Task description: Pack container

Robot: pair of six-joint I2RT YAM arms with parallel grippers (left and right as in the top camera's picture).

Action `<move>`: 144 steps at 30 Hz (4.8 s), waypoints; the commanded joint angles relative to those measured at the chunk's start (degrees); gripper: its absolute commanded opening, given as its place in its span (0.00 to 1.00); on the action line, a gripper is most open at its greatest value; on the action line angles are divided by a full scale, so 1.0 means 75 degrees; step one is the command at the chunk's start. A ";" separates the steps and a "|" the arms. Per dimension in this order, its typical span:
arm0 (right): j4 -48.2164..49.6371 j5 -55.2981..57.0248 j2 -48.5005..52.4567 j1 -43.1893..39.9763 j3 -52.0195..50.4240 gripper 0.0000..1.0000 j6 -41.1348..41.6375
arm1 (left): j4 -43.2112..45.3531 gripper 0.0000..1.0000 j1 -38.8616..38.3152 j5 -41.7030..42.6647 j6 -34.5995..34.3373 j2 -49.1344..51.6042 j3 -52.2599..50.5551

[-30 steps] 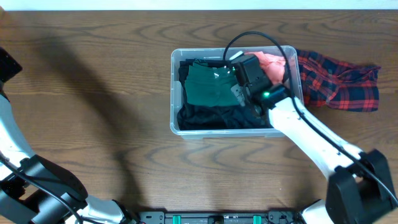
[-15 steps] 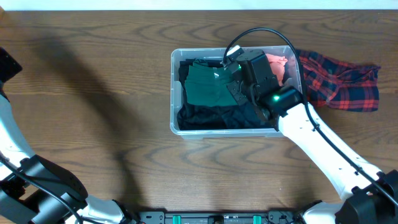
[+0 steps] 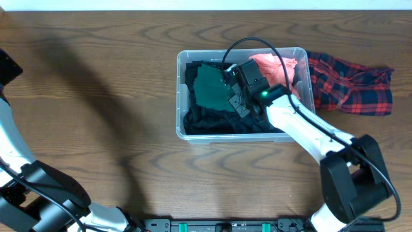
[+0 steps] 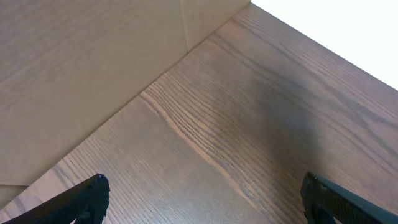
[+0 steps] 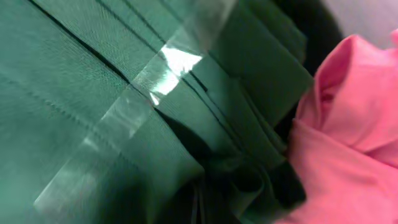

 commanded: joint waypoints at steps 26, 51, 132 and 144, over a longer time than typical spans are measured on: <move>0.0906 -0.1355 -0.1317 0.0259 0.0411 0.04 0.0029 | -0.0017 0.98 0.0020 -0.0041 -0.0093 -0.0020 0.0058; 0.1527 -0.1964 -0.0734 0.0096 0.0440 0.27 0.0580 | -0.0017 0.98 0.0020 -0.0041 -0.0093 -0.0020 0.0058; 0.1148 -0.3459 0.2197 -0.9087 0.1501 0.96 0.0880 | -0.0017 0.98 0.0020 -0.0041 -0.0093 -0.0020 0.0058; 0.0909 -0.3401 0.2661 -0.9084 0.1498 0.89 0.0886 | -0.0017 0.98 0.0020 -0.0041 -0.0093 -0.0020 0.0058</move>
